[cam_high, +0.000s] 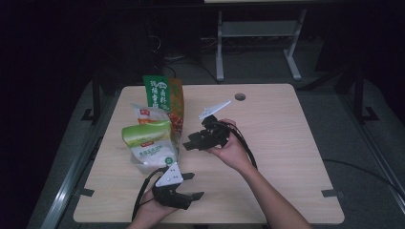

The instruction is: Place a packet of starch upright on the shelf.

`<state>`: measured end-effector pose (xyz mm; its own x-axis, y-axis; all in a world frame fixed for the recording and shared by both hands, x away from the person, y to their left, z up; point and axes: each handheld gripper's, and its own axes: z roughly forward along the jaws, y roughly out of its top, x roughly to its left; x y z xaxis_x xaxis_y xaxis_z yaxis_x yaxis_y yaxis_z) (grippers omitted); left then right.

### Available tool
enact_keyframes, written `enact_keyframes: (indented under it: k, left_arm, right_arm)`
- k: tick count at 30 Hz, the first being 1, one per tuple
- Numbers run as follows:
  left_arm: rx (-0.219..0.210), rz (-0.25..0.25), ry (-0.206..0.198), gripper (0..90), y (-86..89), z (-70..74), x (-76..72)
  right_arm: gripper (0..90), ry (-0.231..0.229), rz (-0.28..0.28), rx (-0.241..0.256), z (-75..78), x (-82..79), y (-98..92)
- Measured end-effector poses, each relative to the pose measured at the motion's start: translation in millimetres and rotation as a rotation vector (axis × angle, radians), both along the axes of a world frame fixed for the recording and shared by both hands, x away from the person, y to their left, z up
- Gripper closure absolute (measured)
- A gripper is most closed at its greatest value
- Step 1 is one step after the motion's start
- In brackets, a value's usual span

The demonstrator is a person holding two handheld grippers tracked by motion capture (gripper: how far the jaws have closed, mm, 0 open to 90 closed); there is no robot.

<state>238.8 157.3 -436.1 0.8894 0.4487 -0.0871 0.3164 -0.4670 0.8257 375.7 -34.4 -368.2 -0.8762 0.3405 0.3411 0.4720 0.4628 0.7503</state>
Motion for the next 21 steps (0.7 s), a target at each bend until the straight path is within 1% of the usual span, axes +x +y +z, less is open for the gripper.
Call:
enact_keyframes:
  k: [2,3,5,7,9,14,21]
  left_arm:
    - [0.000,0.002,0.002,29.6,0.1,-0.1,0.9]
    - [0.003,0.001,-0.005,29.5,0.5,0.0,1.9]
    - [-0.006,0.004,0.006,29.5,0.2,0.1,1.6]
    - [-0.005,0.002,0.001,29.6,-0.2,0.9,1.4]
    - [-0.009,0.002,0.001,29.6,-0.8,1.0,1.3]
    - [0.000,0.001,0.001,29.5,-0.9,1.2,1.9]
    - [-0.012,0.005,0.003,29.5,-1.7,0.9,2.9]
  right_arm:
    - [51.1,-0.001,-0.011,-0.001,0.0,1.2,-6.4]
    - [50.8,-0.001,-0.012,-0.003,-0.1,1.6,-8.8]
    - [50.2,0.004,-0.026,-0.010,-0.4,2.1,-15.3]
    - [49.9,0.014,-0.039,-0.020,-0.7,2.4,-21.2]
    - [49.6,0.015,-0.050,-0.019,-1.0,2.8,-26.4]
    - [47.7,0.005,-0.073,-0.012,-0.5,4.8,-38.0]
    - [46.4,0.008,-0.098,-0.017,1.0,4.8,-54.6]
